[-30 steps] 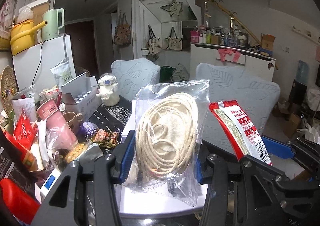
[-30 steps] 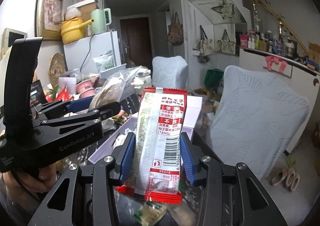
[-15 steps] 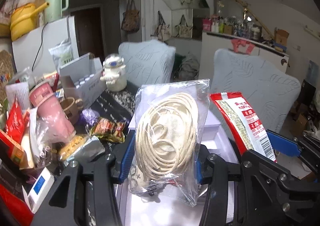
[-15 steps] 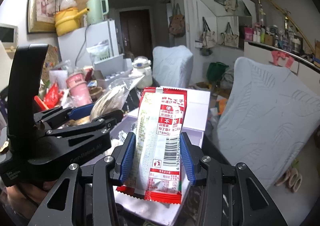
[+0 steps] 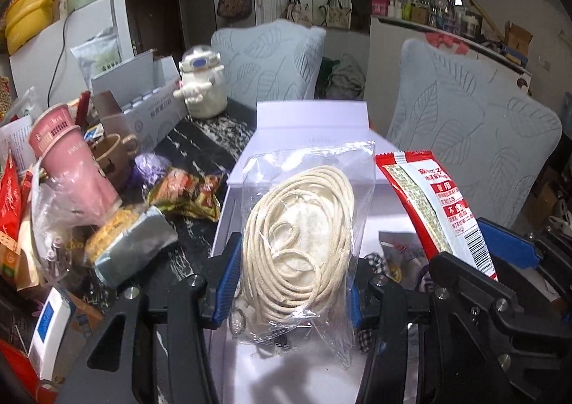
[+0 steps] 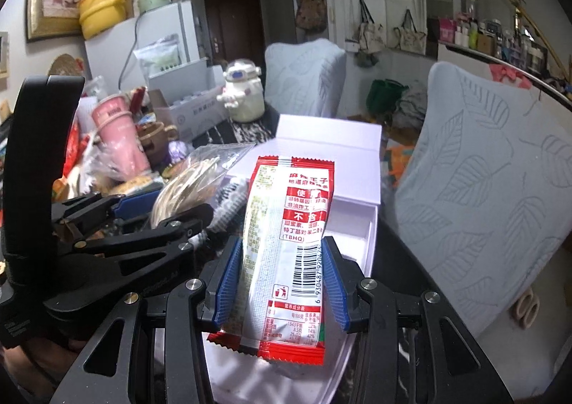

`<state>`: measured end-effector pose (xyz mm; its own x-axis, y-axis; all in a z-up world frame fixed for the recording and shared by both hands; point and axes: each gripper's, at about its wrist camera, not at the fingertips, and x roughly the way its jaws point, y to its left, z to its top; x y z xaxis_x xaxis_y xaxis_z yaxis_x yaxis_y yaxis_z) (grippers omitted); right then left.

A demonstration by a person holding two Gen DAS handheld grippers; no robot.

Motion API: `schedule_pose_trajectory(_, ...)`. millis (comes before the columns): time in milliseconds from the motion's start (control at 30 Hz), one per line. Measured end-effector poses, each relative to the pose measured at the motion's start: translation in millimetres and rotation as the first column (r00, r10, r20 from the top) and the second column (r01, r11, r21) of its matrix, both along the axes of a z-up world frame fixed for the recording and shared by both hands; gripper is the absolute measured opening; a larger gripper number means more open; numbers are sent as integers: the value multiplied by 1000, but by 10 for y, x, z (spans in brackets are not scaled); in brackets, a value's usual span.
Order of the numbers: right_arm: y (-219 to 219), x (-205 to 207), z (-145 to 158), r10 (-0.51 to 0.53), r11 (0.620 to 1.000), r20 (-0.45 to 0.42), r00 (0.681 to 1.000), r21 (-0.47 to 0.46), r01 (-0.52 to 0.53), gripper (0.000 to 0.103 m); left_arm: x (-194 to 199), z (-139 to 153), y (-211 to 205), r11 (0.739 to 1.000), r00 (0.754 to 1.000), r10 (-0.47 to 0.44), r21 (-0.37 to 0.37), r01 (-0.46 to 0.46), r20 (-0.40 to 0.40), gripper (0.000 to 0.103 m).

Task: Organize soft objects
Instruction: 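Open the left tool over the box while the right tool drops the red-white packet inside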

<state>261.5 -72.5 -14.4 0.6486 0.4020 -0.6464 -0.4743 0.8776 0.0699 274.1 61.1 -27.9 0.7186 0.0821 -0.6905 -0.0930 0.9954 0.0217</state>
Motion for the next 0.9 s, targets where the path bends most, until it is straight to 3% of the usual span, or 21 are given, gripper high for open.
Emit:
schedule_pose_trajectory(200, 30, 142, -177, -21, 999, -47, 999, -41, 19, 44, 103, -216, -24, 1000, 998, 1, 18, 0, -69, 49)
schedule_pose_trajectory(433, 10, 257, -378, -46, 997, -115, 992, -70, 38, 45, 114, -274, -81, 999, 997, -10, 44, 13, -81, 49)
schedule_pose_trajectory(700, -18, 263, -377, -63, 994, -112, 992, -98, 52, 46, 130, -287, -102, 998, 995, 0, 61, 6, -100, 52)
schedule_pose_trajectory(900, -45, 213, -355, -66, 993, -124, 990, -101, 53, 49, 132, -284, -108, 998, 993, 12, 59, -5, -119, 62)
